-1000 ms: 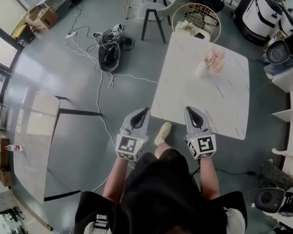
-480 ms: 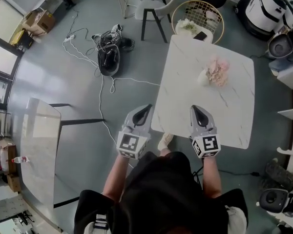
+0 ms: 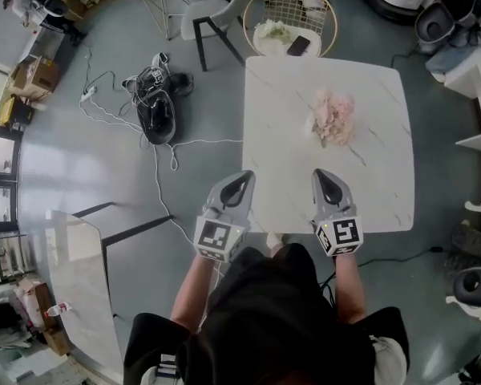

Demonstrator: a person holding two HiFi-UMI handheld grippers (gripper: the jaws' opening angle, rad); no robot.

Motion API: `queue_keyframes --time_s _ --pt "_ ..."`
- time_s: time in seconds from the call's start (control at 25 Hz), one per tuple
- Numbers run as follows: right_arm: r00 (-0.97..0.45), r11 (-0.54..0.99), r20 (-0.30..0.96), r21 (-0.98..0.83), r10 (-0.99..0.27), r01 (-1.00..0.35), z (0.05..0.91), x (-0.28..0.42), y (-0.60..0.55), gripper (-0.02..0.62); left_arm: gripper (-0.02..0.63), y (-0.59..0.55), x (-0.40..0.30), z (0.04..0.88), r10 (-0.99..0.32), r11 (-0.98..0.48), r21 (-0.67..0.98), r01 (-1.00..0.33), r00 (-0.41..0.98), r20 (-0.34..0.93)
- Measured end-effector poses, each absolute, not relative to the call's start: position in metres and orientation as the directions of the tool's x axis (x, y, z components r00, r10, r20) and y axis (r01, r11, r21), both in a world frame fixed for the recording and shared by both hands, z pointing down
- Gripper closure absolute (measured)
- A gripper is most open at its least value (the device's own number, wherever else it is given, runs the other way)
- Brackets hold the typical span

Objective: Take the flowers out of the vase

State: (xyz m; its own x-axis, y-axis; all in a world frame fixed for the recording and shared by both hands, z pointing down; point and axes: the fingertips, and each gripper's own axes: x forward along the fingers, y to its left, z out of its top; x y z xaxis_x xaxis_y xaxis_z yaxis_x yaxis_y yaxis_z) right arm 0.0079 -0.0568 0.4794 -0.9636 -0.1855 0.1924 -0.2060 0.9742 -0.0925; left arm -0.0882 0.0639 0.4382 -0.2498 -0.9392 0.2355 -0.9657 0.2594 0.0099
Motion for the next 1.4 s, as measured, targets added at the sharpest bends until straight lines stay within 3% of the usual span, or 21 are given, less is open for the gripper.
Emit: queue_keyframes --time_s 0.84,1.4 --pt "-0.866 0.875 0.207 -0.080 -0.455 -0.478 0.501 0.028 -0.112 0.592 0.598 -0.019 -0.093 0.463 -0.969 -0.027 0.012 -1.000 0.029 0.246" --pt "-0.673 0.689 0.256 -0.037 -0.694 -0.724 0.507 0.017 -0.113 0.592 0.598 -0.077 -0.129 0.489 -0.924 -0.318 0.051 -0.947 0.322 0.206"
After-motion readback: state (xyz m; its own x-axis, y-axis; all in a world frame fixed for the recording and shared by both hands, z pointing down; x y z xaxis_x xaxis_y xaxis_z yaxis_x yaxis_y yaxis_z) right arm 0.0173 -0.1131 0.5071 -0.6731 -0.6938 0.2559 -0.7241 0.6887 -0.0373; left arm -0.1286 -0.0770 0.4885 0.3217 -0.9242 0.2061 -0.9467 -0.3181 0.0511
